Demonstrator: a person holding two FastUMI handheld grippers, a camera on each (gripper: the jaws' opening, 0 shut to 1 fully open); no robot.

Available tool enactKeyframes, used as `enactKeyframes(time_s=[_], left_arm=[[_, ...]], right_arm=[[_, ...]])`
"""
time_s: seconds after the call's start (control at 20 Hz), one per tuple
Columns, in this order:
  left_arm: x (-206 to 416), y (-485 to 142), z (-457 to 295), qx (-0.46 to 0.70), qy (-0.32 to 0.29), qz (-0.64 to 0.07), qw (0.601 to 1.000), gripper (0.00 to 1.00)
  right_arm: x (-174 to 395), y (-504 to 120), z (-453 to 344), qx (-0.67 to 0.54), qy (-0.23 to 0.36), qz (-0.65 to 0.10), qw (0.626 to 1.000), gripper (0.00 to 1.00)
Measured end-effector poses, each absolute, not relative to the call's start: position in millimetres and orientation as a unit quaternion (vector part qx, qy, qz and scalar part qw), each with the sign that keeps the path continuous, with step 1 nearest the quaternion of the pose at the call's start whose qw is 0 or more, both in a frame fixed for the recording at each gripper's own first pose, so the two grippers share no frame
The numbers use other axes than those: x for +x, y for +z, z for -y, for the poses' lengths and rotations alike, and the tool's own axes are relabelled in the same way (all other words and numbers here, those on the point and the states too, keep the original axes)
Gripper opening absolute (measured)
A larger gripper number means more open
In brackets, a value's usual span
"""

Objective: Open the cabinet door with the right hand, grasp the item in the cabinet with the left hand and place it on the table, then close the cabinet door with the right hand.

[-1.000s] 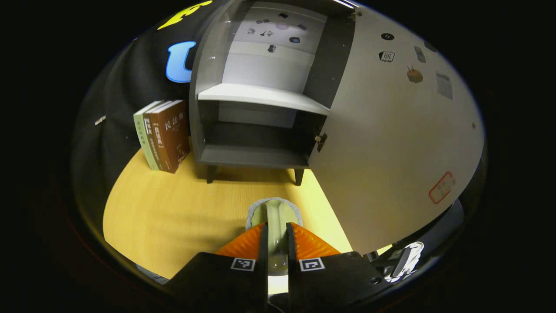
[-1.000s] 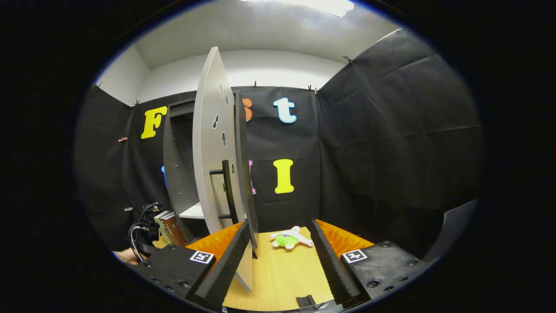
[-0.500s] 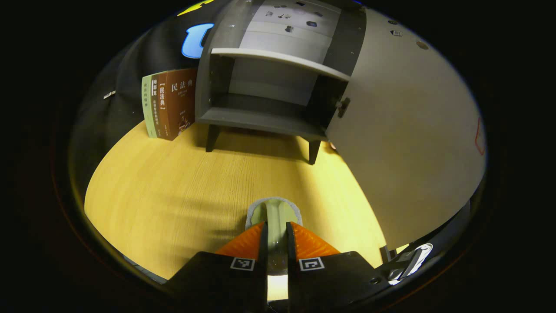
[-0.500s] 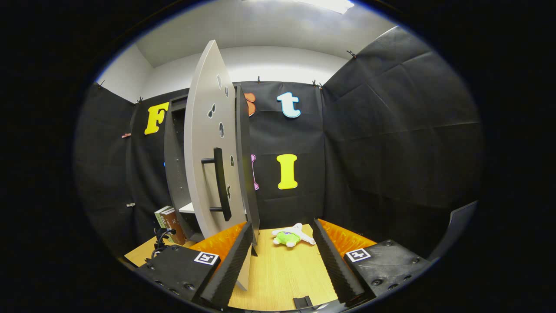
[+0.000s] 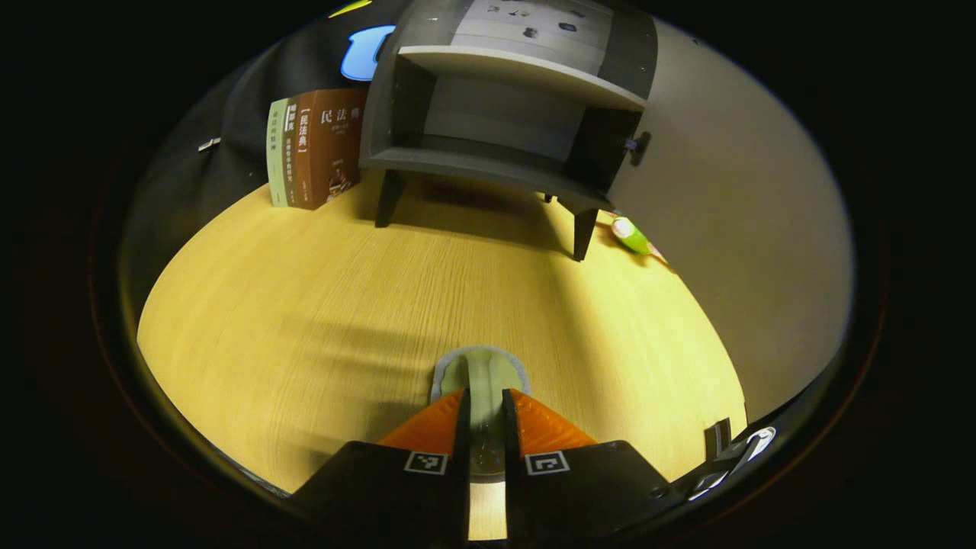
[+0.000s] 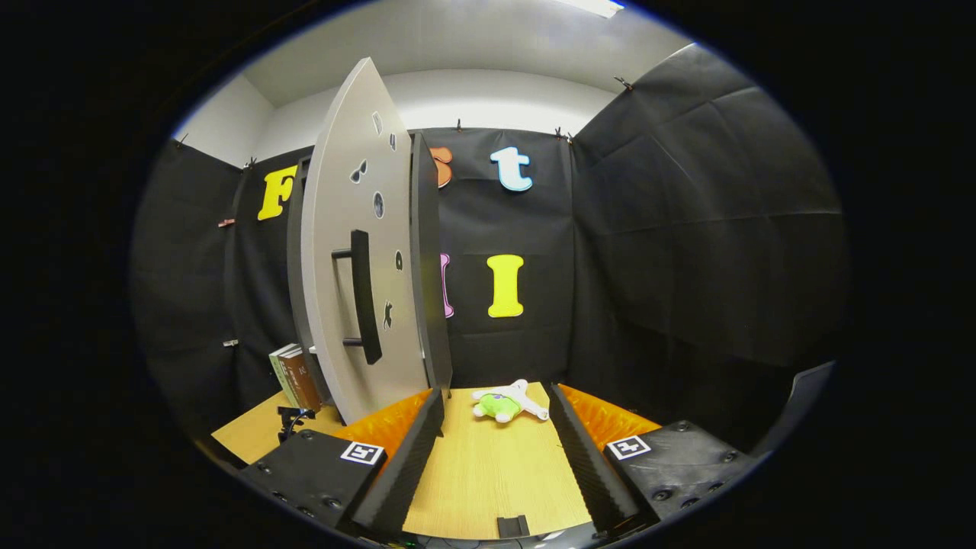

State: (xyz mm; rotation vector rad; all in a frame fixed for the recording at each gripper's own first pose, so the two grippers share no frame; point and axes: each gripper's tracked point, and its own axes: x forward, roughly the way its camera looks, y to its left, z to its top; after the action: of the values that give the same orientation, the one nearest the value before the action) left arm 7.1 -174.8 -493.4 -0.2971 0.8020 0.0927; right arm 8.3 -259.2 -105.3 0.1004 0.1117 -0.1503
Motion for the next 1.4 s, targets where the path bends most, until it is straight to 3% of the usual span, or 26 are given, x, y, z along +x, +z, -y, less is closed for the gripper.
enactKeyframes(time_s=[0.2, 0.35, 0.4, 0.45, 0.5, 0.65, 0.75, 0.8, 1.15, 1.2, 1.4], left_arm=[[8.8, -492.9, 172.7, -0.154, 0.044, -0.383, 0.910, 0.23], [7.3, -494.3, 170.8, -0.151, 0.052, -0.389, 0.907, 0.29], [6.5, -494.0, 169.1, -0.149, 0.053, -0.391, 0.907, 0.36], [5.3, -496.1, 168.2, -0.145, 0.053, -0.393, 0.906, 0.35], [3.8, -497.4, 169.1, -0.141, 0.053, -0.395, 0.906, 0.48], [0.9, -495.7, 168.7, -0.132, 0.054, -0.395, 0.907, 0.65], [1.5, -486.1, 164.7, -0.115, 0.054, -0.386, 0.914, 0.87], [0.3, -478.4, 163.2, -0.099, 0.048, -0.384, 0.917, 0.92], [17.2, -353.9, 157.6, -0.034, -0.015, -0.240, 0.970, 0.95], [15.8, -332.2, 158.8, -0.036, -0.033, -0.221, 0.974, 0.95], [9.0, -239.0, 153.8, -0.015, -0.083, -0.151, 0.985, 0.95]], right_arm=[[12.6, -111.9, 259.7, 0.048, -0.063, -0.066, 0.995, 0.90], [15.9, -111.7, 259.1, 0.052, -0.057, -0.065, 0.995, 0.90], [16.4, -110.9, 258.9, 0.053, -0.054, -0.064, 0.995, 0.90], [17.3, -110.7, 258.4, 0.054, -0.053, -0.064, 0.995, 0.90], [17.7, -110.6, 258.6, 0.055, -0.052, -0.064, 0.995, 0.90], [18.4, -109.5, 258.2, 0.058, -0.051, -0.062, 0.995, 0.90], [19.6, -109.5, 256.8, 0.061, -0.051, -0.063, 0.995, 0.90], [19.7, -108.3, 254.3, 0.063, -0.049, -0.063, 0.995, 0.90], [16.5, -90.2, 219.8, 0.048, -0.029, -0.053, 0.997, 0.93], [15.4, -85.5, 214.5, 0.049, -0.027, -0.049, 0.997, 1.00], [12.4, -63.3, 196.5, 0.044, -0.029, -0.029, 0.998, 0.97]])
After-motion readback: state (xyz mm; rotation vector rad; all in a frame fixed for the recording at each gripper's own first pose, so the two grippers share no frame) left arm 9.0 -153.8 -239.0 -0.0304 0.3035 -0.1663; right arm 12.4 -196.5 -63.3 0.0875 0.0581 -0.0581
